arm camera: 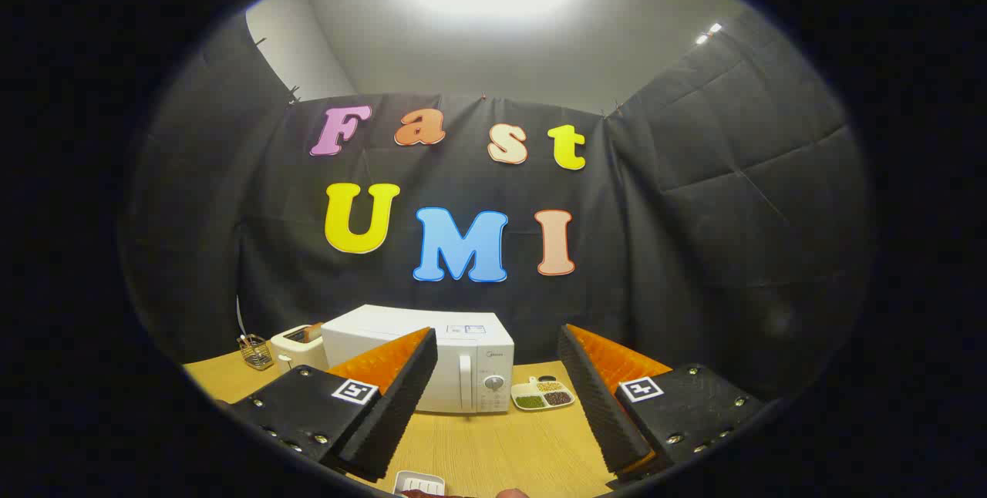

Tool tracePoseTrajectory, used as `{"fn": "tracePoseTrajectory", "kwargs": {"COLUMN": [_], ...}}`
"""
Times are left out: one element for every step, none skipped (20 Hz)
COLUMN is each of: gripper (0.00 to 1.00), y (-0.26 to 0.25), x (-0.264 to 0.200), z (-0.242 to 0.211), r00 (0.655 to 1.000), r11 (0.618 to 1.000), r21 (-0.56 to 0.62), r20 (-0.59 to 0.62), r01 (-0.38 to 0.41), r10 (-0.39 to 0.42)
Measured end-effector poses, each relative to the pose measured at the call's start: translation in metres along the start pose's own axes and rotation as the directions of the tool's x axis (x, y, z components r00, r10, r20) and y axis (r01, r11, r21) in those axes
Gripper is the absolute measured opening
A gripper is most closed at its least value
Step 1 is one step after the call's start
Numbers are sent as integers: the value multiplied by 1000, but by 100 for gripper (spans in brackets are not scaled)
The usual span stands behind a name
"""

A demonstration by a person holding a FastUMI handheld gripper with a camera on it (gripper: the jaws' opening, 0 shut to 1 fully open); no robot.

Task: Open the microwave, put the food inside, and close the microwave door.

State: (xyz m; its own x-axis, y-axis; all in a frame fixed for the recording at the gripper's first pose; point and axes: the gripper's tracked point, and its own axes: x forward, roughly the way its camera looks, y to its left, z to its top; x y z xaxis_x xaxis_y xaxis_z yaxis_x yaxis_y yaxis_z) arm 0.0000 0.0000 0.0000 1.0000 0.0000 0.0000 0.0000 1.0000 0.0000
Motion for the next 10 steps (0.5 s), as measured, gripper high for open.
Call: {"fn": "tracePoseTrajectory", "kwargs": {"gripper": [98,98,98,98,98,98,98,98,98,98], "y": [1,0,1,2,2,2,2,3,4,5], "x": [0,0,0,0,2,2,3,3,4,5], "z": [0,0,-2,-3,-4,-4,-3,-2,-4,-5], "r00": [1000,1000,1000,1000,1000,1000,1000,1000,1000,1000], "r11": [1000,1000,1000,1000,1000,1000,1000,1000,1000,999], "r21": [0,-3,-4,-3,-4,-7,-11,-12,-12,-11], "r20": [2,2,-2,-5,-7,-6,-5,-3,-3,-6], "r01": [0,1,0,-4,-6,-9,-10,-15,-21,-31], "r10": [0,-1,0,4,6,9,10,15,21,31]}}
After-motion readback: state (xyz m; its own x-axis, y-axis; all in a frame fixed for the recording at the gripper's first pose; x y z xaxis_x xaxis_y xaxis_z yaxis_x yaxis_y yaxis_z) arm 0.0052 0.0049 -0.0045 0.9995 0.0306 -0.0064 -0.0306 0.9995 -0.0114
